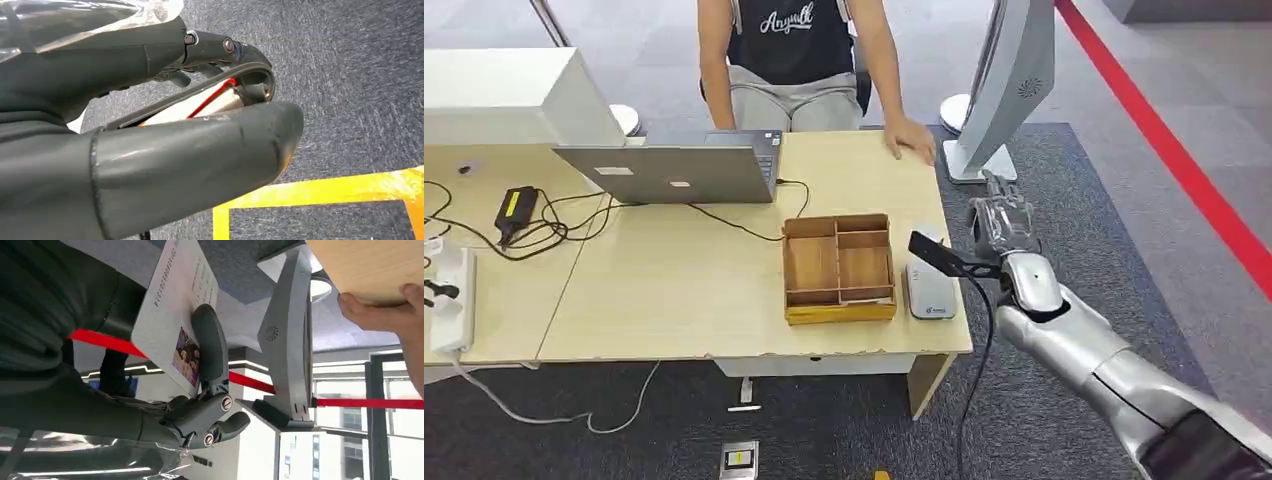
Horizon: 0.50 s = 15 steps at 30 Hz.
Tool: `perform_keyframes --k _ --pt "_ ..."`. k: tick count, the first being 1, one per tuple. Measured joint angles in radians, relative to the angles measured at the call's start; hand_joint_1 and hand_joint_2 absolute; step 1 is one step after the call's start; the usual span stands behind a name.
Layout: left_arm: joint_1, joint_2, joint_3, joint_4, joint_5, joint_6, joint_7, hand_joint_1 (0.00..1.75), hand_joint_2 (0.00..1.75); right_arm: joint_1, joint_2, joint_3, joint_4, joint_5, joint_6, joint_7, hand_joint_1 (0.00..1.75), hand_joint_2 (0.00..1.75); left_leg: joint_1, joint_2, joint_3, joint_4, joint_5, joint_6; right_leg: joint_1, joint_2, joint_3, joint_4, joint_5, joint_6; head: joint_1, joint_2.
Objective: Pass the card to the sensor for recognition and then transmit it.
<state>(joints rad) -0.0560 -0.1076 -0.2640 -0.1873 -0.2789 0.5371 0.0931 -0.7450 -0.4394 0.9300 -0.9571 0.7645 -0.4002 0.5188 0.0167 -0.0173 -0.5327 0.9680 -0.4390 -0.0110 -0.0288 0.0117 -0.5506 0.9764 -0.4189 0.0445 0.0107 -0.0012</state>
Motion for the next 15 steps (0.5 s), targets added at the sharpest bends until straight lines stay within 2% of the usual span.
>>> perform_keyframes --k 6,15 --pt "0.000 0.000 -0.010 0.000 0.000 0.000 -0.004 0.00 0.00 0.026 0.000 -0.002 -0.003 -0.006 0.002 -0.014 1.75 1.75 0.000 0.000 0.000 0.000 0.000 0.000 0.000 0.000 0.000 0.000 0.000 0.000 0.000 0.000" --pt "-0.001 0.000 -0.023 0.000 0.006 0.000 0.002 0.00 0.00 0.055 0.032 0.001 0.014 -0.026 -0.004 -0.050 1.75 1.75 0.000 0.000 0.000 0.000 0.000 0.000 0.000 0.000 0.000 0.000 0.000 0.000 0.000 0.000"
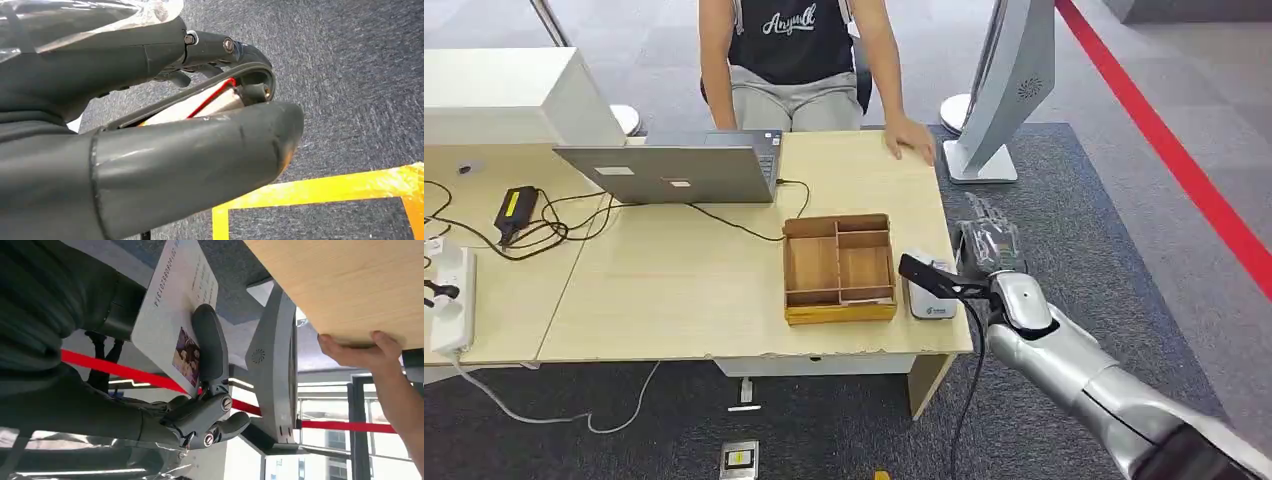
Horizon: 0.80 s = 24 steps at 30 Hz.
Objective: Pass the card to the sensor for recognition and then transmit it.
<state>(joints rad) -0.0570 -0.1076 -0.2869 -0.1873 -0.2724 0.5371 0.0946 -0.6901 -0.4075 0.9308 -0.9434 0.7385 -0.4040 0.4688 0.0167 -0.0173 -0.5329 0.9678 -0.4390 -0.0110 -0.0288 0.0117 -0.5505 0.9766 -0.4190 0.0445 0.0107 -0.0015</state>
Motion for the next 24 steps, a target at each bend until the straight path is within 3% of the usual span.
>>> perform_keyframes --k 24 --pt "0.000 0.001 -0.018 0.000 0.024 -0.003 -0.005 0.00 0.00 0.018 0.069 0.004 0.069 -0.030 -0.012 -0.039 1.75 1.75 0.000 0.000 0.000 0.000 0.000 0.000 0.000 0.000 0.000 0.000 0.000 0.000 0.000 0.000"
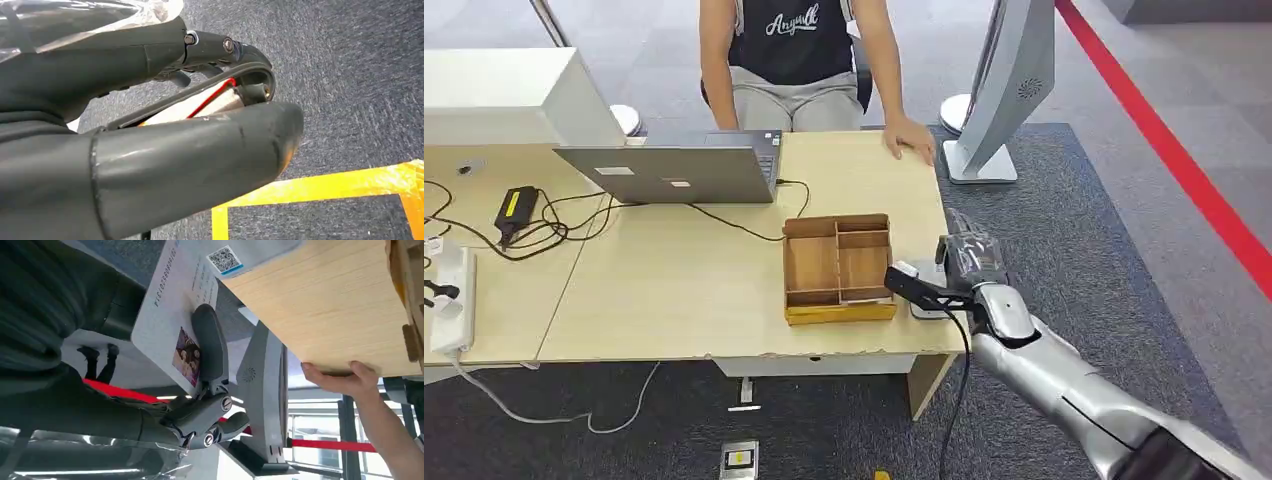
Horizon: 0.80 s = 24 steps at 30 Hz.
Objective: Pass the card to the sensor for recognition and then transmit it.
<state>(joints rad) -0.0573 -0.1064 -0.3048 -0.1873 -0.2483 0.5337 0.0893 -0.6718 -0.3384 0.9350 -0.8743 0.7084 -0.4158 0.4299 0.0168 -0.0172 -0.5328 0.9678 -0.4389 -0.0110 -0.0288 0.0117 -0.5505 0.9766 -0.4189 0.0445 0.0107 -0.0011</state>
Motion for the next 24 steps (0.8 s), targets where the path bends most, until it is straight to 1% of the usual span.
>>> perform_keyframes --k 5,11,24 --pt "0.000 0.001 -0.001 0.000 0.009 0.002 0.005 0.00 0.00 0.007 0.022 0.000 0.034 -0.022 -0.015 -0.022 1.75 1.75 0.000 0.000 0.000 0.000 0.000 0.000 0.000 0.000 0.000 0.000 0.000 0.000 0.000 0.000" --pt "0.000 0.001 -0.001 0.000 0.012 0.003 0.005 0.00 0.00 0.021 0.042 0.000 0.069 -0.036 -0.018 -0.030 1.75 1.75 0.000 0.000 0.000 0.000 0.000 0.000 0.000 0.000 0.000 0.000 0.000 0.000 0.000 0.000" --pt "0.000 0.001 -0.002 0.000 0.018 0.005 0.006 0.00 0.00 0.028 0.057 -0.004 0.116 -0.051 -0.042 -0.044 1.75 1.75 0.000 0.000 0.001 0.000 0.000 0.000 0.000 0.000 0.001 0.000 0.000 0.000 0.000 0.000"
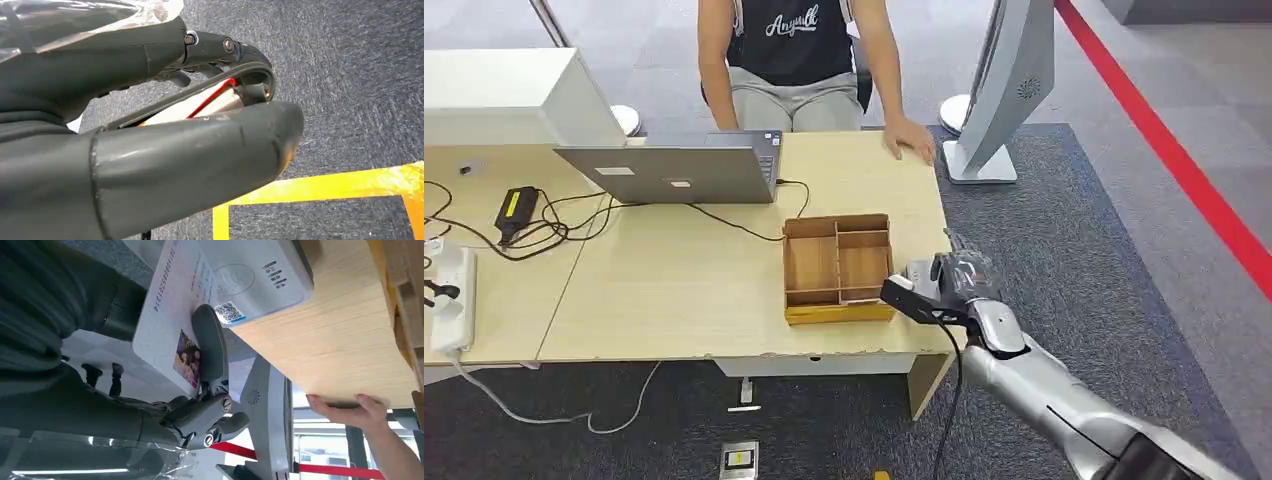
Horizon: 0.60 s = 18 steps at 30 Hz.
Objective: Pass the card to the sensor for recognition and then transmit it.
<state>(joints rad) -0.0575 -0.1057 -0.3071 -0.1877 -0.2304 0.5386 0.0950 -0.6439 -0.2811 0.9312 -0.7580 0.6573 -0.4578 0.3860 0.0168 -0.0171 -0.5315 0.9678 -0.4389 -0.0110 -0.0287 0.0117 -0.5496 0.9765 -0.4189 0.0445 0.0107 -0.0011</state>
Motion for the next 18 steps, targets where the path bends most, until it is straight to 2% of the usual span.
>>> perform_keyframes --k 18 --pt "0.000 0.000 -0.017 0.000 0.005 0.007 -0.003 0.00 0.00 0.020 -0.006 -0.026 0.025 -0.015 -0.018 0.000 1.75 1.75 0.000 0.000 0.002 0.000 0.000 0.000 0.000 0.000 0.002 0.000 0.000 0.000 0.000 0.000"
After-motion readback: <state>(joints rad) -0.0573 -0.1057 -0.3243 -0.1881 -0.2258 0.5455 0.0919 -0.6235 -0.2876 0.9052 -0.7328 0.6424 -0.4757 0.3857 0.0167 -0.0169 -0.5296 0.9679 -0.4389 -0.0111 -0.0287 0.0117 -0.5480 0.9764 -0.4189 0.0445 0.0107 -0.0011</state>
